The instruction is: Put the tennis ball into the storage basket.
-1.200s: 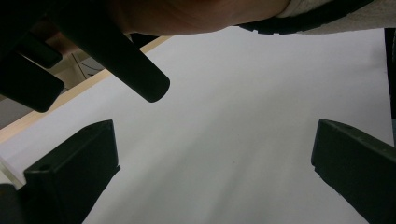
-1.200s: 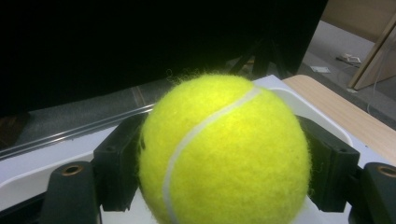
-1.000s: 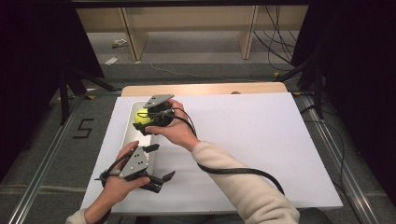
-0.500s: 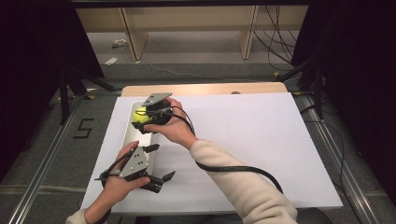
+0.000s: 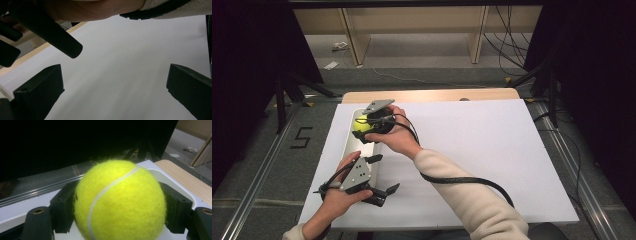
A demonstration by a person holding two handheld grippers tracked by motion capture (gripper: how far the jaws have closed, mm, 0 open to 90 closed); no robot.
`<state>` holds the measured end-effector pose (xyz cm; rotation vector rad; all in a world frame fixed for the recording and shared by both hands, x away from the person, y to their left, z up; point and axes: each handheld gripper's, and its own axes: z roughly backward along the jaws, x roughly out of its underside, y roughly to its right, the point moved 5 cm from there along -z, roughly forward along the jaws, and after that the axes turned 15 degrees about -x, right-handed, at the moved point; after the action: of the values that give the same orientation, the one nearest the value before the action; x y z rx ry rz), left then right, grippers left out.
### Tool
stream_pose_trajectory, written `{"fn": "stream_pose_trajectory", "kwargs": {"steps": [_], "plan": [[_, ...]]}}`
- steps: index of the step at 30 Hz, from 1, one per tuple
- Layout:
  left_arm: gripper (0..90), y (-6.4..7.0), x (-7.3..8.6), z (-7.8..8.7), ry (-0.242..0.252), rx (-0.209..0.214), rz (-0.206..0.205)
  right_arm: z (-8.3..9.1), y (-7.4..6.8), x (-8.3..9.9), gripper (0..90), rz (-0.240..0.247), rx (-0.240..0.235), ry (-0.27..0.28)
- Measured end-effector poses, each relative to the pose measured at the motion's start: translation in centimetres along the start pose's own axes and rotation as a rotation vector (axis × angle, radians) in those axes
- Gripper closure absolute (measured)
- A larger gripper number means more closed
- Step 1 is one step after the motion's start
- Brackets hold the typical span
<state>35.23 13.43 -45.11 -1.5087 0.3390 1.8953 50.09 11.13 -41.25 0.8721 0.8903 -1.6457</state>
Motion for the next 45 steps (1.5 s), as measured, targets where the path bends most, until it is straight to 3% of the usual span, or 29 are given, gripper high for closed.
{"fn": "stream_pose_trajectory", "kwargs": {"steps": [45], "plan": [[0.5,0.1,0.0,0.0,-0.003,0.005,-0.003,-2.2,-0.2,0.5,26.0,-0.004,-0.047,-0.048]]}}
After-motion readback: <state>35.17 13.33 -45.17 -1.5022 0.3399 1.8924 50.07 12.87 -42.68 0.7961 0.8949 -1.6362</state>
